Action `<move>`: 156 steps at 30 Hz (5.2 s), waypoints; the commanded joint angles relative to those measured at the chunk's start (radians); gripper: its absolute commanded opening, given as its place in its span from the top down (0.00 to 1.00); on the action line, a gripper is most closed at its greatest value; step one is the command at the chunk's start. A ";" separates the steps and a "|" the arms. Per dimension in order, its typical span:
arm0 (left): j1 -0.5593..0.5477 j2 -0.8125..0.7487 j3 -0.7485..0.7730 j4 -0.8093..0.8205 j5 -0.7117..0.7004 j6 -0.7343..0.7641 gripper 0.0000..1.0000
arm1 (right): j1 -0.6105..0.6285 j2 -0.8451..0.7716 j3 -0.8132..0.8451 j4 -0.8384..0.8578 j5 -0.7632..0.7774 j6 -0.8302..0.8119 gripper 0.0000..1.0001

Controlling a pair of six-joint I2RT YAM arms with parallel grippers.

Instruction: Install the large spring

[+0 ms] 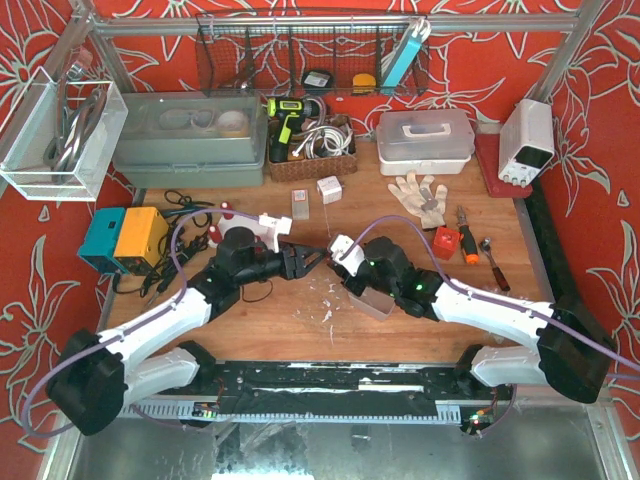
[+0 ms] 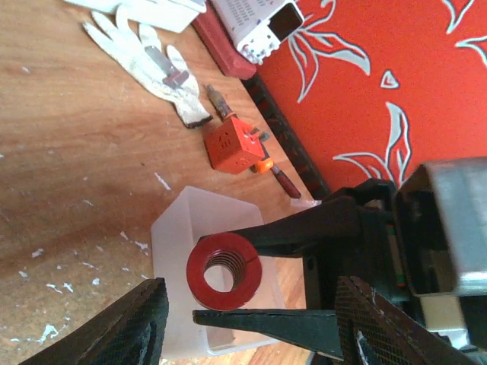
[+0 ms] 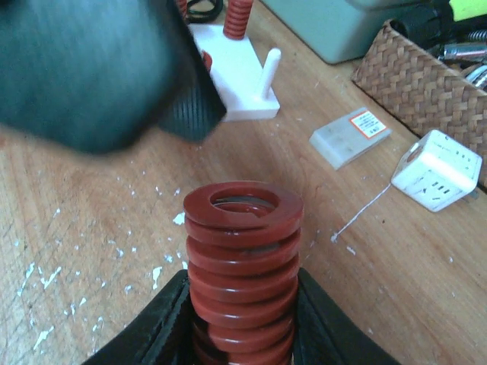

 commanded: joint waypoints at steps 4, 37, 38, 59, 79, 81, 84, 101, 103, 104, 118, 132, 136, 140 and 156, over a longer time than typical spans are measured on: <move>-0.020 0.096 0.054 0.025 0.073 -0.023 0.38 | 0.009 -0.016 -0.013 0.121 -0.030 0.046 1.00; -0.031 0.191 0.073 0.058 0.089 -0.043 0.84 | 0.032 0.020 0.001 0.099 -0.093 0.038 1.00; -0.031 0.192 0.074 0.057 0.089 -0.044 0.87 | 0.032 0.022 0.003 0.097 -0.096 0.038 1.00; -0.031 0.055 0.156 -0.147 -0.315 0.057 1.00 | 0.034 -0.159 0.011 -0.089 0.112 0.106 0.02; 0.142 0.256 0.290 -0.253 -0.835 0.222 1.00 | 0.028 -0.361 -0.135 -0.075 0.575 0.318 0.01; 0.161 0.290 0.304 -0.251 -0.828 0.235 1.00 | 0.028 -0.364 -0.134 -0.079 0.579 0.314 0.01; 0.179 0.363 0.358 -0.272 -0.837 0.261 1.00 | 0.028 -0.371 -0.145 -0.063 0.565 0.307 0.01; 0.198 0.475 0.389 -0.267 -0.827 0.262 1.00 | 0.028 -0.377 -0.151 -0.056 0.564 0.295 0.01; 0.199 0.485 0.389 -0.264 -0.819 0.267 1.00 | 0.028 -0.374 -0.154 -0.051 0.566 0.294 0.01; 0.199 0.489 0.390 -0.265 -0.818 0.267 1.00 | 0.028 -0.372 -0.154 -0.049 0.566 0.295 0.01; 0.211 0.557 0.398 -0.250 -0.815 0.277 0.95 | 0.028 -0.358 -0.152 -0.043 0.566 0.293 0.01; 0.214 0.551 0.420 -0.264 -0.778 0.285 0.63 | 0.026 -0.323 -0.155 -0.015 0.587 0.287 0.01; 0.214 0.498 0.395 -0.251 -0.769 0.282 0.52 | 0.023 -0.306 -0.161 0.007 0.618 0.281 0.01; 0.214 0.430 0.360 -0.253 -0.781 0.272 0.38 | 0.016 -0.300 -0.159 0.013 0.646 0.266 0.01; 0.211 0.047 -0.110 0.286 -0.731 0.569 0.00 | -0.411 -0.269 -0.191 0.169 0.706 0.081 0.01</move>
